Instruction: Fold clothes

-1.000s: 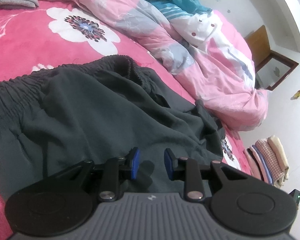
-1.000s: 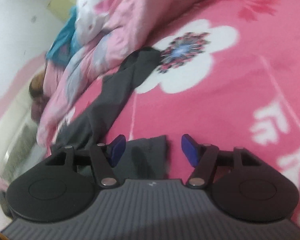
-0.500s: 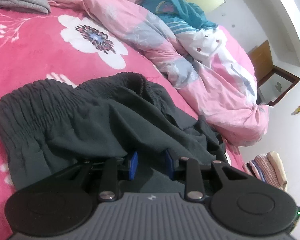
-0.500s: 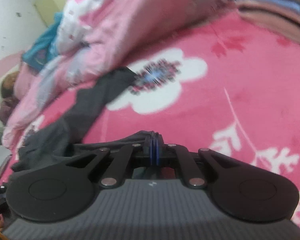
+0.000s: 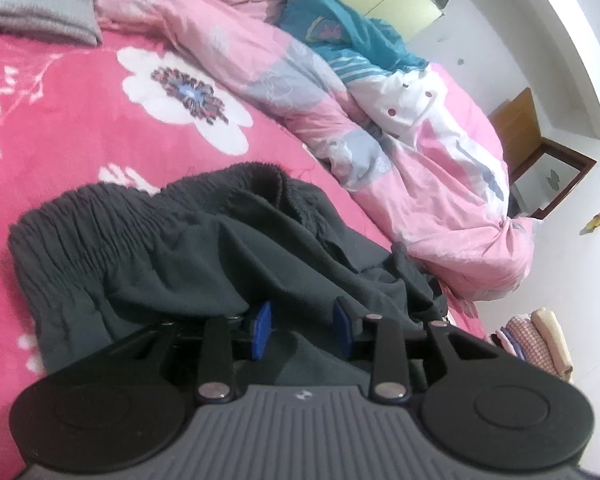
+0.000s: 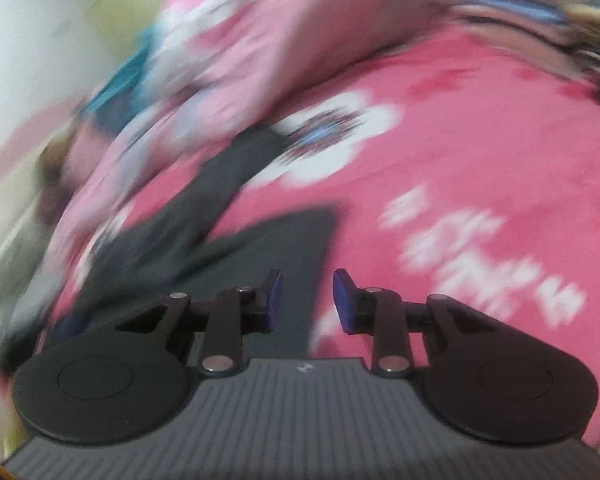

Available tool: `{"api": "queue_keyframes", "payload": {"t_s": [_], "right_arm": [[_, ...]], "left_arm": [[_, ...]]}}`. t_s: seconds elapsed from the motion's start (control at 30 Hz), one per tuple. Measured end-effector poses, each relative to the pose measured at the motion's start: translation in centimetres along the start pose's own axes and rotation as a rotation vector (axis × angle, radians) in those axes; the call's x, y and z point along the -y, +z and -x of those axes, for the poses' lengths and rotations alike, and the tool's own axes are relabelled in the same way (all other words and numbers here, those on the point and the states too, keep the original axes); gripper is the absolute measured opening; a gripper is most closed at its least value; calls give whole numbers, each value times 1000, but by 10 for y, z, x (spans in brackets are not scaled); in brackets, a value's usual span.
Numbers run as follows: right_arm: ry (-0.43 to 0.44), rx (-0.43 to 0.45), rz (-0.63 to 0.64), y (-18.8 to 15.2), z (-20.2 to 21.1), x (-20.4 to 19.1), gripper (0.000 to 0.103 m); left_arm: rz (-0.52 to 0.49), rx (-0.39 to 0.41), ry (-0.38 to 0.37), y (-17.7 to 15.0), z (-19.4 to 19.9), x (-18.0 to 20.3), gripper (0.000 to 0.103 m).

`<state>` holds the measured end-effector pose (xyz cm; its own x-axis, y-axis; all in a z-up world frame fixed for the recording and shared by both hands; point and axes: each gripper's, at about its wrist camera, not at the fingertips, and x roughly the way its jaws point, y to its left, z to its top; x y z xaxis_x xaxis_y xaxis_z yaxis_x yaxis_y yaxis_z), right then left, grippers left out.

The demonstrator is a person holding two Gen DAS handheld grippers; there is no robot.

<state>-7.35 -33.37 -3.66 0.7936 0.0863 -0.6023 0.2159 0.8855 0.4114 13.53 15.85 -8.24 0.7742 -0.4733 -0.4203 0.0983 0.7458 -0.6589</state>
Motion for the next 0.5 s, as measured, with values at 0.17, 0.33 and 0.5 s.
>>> {"api": "queue_keyframes", "payload": {"t_s": [0.17,0.33,0.5], "right_arm": [[12,-198,254,-46,-9,-48,26],[-105,-201,279,-52,20,-51,27],[92,-114,576,-64,22,-127,33]], "left_arm": [[22,33,-1,2,30,-9,34],[17,90,89,13,85,-32,38],[33,77,154,21,101,-54,39]]}}
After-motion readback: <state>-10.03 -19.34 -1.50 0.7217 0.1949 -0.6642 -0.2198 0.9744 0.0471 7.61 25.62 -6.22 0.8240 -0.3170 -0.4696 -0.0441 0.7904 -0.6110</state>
